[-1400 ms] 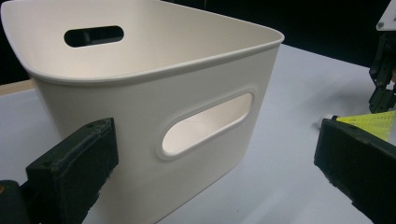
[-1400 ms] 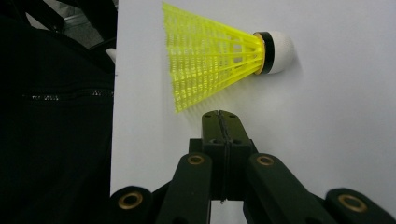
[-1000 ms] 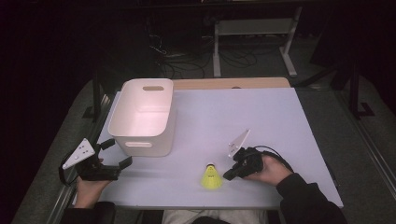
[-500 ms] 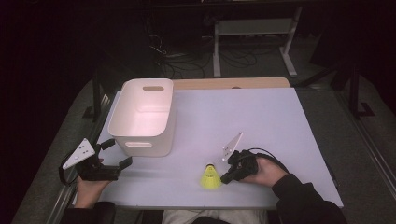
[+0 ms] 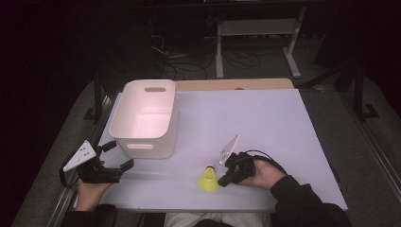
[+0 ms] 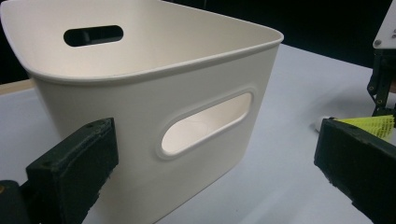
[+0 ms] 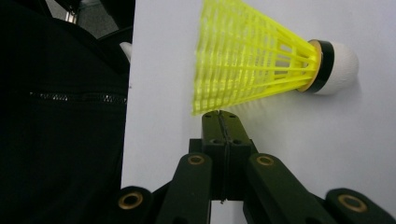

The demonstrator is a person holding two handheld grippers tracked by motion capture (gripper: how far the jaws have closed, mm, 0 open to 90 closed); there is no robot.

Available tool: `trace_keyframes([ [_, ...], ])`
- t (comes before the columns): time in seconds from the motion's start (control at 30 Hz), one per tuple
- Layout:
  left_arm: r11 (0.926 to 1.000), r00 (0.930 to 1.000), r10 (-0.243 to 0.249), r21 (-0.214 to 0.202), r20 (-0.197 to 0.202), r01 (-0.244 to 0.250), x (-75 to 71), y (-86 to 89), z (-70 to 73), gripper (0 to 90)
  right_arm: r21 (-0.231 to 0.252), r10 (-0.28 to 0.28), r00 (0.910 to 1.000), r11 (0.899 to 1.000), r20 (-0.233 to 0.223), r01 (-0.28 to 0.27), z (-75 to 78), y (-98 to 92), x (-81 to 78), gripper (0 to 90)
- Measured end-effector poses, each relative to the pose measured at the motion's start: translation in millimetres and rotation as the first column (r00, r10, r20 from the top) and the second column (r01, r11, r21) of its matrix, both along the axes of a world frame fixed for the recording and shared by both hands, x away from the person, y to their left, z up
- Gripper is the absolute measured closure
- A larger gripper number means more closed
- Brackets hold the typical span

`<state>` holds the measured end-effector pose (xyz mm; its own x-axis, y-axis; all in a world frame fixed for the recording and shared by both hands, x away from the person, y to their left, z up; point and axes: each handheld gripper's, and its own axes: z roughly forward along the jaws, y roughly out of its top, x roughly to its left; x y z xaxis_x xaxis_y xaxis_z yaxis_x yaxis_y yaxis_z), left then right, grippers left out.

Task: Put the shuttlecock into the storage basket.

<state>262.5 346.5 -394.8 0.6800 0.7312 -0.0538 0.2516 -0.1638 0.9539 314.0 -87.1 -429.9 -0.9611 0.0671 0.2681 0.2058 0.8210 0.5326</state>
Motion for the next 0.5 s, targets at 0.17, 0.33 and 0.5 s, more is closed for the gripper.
trace_keyframes([
  [0.17,1.0000,1.0000,-0.001,-0.001,0.000,0.001,0.0,0.0,0.0,0.0,0.016,0.009,1.0000,1.000,0.002,-0.010,2.4,6.4,-0.4,88.9],
  [0.33,1.0000,1.0000,-0.002,-0.002,0.000,0.002,0.1,0.0,0.0,0.0,0.014,0.025,0.9997,1.000,0.005,-0.025,1.9,14.8,-0.8,88.9],
  [0.5,1.0000,1.0000,-0.002,-0.002,0.000,0.002,0.1,0.1,0.0,0.0,0.017,0.041,0.9991,0.999,0.007,-0.041,1.3,23.5,-1.4,88.9],
])
